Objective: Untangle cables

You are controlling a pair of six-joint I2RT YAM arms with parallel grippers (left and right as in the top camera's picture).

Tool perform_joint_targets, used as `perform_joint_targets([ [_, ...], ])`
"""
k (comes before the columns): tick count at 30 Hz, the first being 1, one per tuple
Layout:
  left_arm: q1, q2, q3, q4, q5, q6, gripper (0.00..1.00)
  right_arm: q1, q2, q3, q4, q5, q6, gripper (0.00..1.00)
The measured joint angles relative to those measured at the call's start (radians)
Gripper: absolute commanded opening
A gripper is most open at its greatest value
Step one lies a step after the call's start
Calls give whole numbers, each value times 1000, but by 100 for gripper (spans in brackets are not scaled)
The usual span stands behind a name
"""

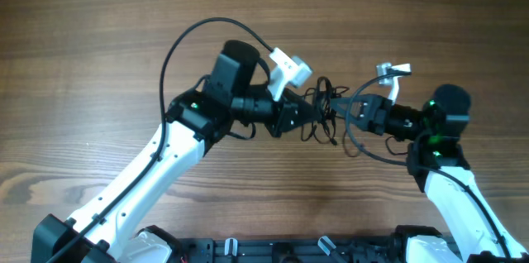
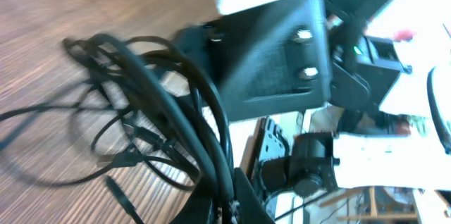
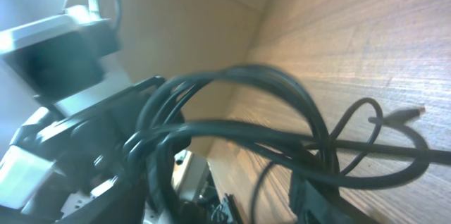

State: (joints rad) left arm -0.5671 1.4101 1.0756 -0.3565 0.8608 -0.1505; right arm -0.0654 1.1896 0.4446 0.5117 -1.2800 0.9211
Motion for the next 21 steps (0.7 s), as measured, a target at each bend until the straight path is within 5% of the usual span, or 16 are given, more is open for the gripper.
perform_joint_targets([
  [4,63,6,-2,55,-79,-202,4,-101,-4,2,-3,-18,-5,100],
  [11,122,5,-2,69,-401,-850,4,-100,-4,2,-119,-21,-21,100],
  [16,122,5,-2,69,-518,-1342,4,3,-4,3,-322,24,-114,100],
  [21,122,5,-2,31,-550,-1654,4,196,-4,3,-394,179,-176,99],
])
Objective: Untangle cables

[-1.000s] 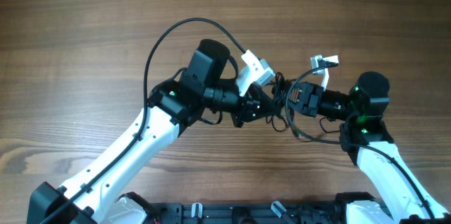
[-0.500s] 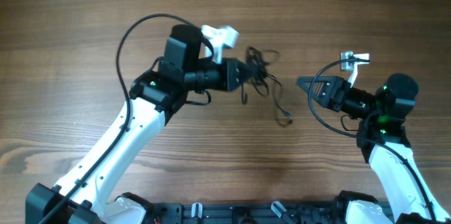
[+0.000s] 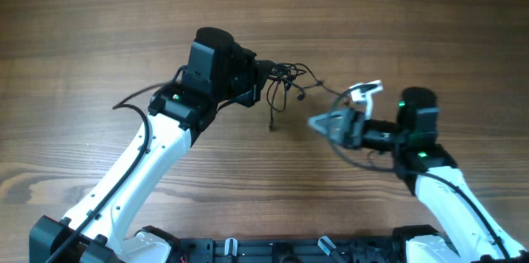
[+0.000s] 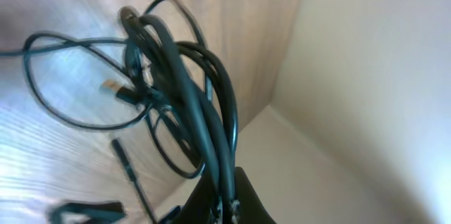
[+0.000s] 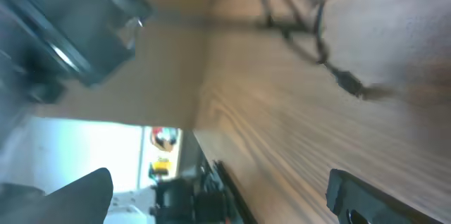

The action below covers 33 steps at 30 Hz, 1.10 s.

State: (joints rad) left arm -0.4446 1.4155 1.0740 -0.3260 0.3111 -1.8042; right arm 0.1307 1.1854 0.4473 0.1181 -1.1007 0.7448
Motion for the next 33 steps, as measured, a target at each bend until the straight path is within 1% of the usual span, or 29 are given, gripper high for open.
perform_joint_targets([
  [1,0,0,0,-16,0,-34,4,31,0,0,0,31,-6,95],
  [2,0,0,0,-35,-1,-73,4,92,0,0,-1,99,-10,85],
  [4,0,0,0,-71,-3,-168,4,192,0,0,-2,232,2,50],
  [5,0,0,0,-85,-4,-198,4,229,0,0,-1,300,22,44],
  [6,0,0,0,-97,-4,-219,4,264,0,0,9,369,37,43],
  [7,0,0,0,-103,-4,-220,4,291,0,0,25,425,44,47],
  [8,0,0,0,-105,-4,-220,4,315,0,0,50,486,36,66],
  [9,0,0,0,-107,-4,-220,4,336,0,-1,78,543,24,72],
  [10,0,0,0,-108,-4,-220,4,354,0,-1,105,594,11,73],
  [13,0,0,0,-108,-3,-220,4,399,0,-1,179,729,-64,74],
  [16,0,0,0,-108,22,-220,4,413,16,-2,259,771,-121,73],
  [20,-14,0,0,-98,72,-220,4,415,66,-2,385,797,-149,63],
  [24,-57,0,0,-43,111,-220,4,415,124,-2,391,808,-149,60],
  [28,-100,0,0,-1,126,-220,4,417,158,-2,400,892,-139,61],
  [31,-105,0,0,5,129,-220,4,417,158,-2,470,941,-125,64],
  [33,-100,0,0,5,129,-220,4,417,155,-2,478,953,-111,67],
])
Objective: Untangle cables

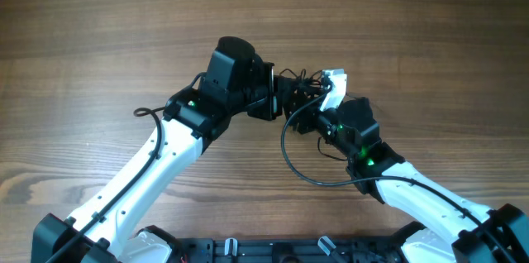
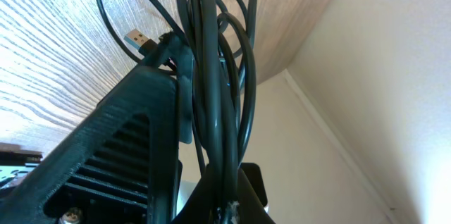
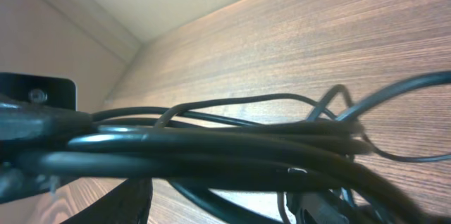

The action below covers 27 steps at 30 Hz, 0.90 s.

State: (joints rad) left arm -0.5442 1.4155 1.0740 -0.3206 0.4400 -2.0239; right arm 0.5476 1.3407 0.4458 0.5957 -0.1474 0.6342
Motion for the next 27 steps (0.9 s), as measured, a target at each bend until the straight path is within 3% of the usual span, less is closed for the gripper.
perform_joint_targets([
  [11,51,0,0,76,3,0,4,0,-82,0,-9,86,16,70],
  [16,51,0,0,76,15,0,4,0,-82,0,-19,230,16,69],
  [24,26,0,0,117,38,0,4,0,-17,0,-13,185,25,57],
  [27,-5,0,0,147,41,0,4,0,37,0,60,181,39,45],
])
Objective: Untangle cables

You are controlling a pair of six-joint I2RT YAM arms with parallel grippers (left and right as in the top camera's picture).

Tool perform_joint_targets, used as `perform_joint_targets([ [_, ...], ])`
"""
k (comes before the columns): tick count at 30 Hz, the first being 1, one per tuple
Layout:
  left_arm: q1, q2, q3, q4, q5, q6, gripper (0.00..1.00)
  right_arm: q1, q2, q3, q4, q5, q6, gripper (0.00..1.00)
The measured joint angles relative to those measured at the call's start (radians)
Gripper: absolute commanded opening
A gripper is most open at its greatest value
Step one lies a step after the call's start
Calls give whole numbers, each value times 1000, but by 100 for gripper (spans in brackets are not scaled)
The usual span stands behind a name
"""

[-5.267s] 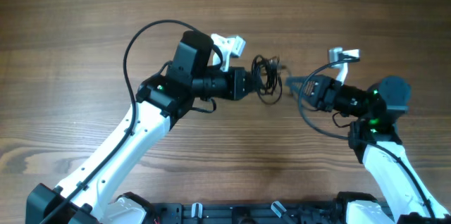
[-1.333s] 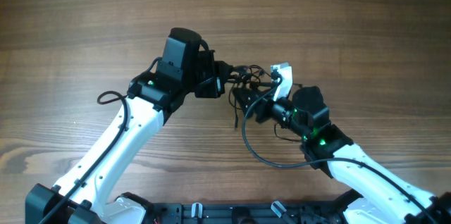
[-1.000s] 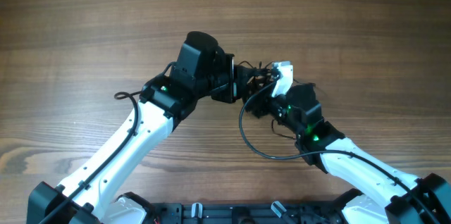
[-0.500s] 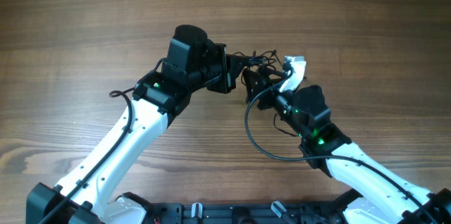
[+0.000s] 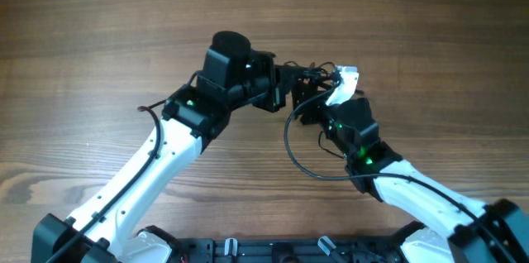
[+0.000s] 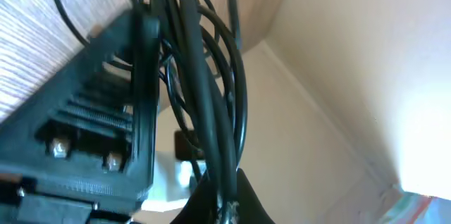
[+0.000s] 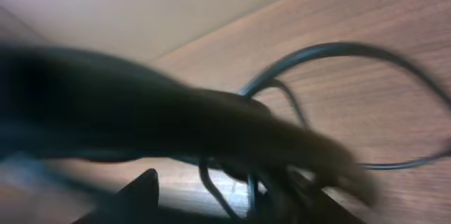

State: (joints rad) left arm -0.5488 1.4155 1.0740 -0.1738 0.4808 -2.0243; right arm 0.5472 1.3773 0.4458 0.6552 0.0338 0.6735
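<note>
The tangle of black cables (image 5: 311,78) hangs bunched between both grippers at the table's middle. My left gripper (image 5: 285,77) is shut on the bundle; in the left wrist view the strands (image 6: 204,97) rise straight out of its pinched jaws (image 6: 227,206). My right gripper (image 5: 312,102) reaches in from below right, and its ribbed finger (image 6: 106,125) sits against the bundle. In the blurred right wrist view the thick bundle (image 7: 176,118) crosses above the right gripper (image 7: 229,196), whose fingers stand apart with thin strands between them. One loose loop (image 5: 291,151) lies on the wood.
The wooden table (image 5: 83,31) carries only the cables and the two arms. The left arm's own black lead (image 5: 149,110) sticks out beside its elbow. The right arm's white camera housing (image 5: 344,81) is close beside the tangle.
Both grippers and the tangle have shifted slightly toward the far side of the table. The left gripper still pinches the bundle, and the right one is pressed closer in.
Both grippers first met at the tangle in mid-table, the left shut on the bundle. Then the left held it farther back and left, while the right stood open and apart at the right. Later the right was back at the bundle, where it stays.
</note>
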Motion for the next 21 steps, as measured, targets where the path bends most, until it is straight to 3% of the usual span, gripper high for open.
perform_joint_targets([
  [4,-31,0,0,7,0,0,4,0,14,2,27,56,21,5],
  [11,2,0,0,3,8,0,4,3,10,23,-53,150,33,5],
  [14,100,0,-5,-35,31,0,4,16,-55,47,-293,121,34,4],
  [21,313,1,-14,-223,163,0,4,33,-383,80,-758,-15,11,4],
])
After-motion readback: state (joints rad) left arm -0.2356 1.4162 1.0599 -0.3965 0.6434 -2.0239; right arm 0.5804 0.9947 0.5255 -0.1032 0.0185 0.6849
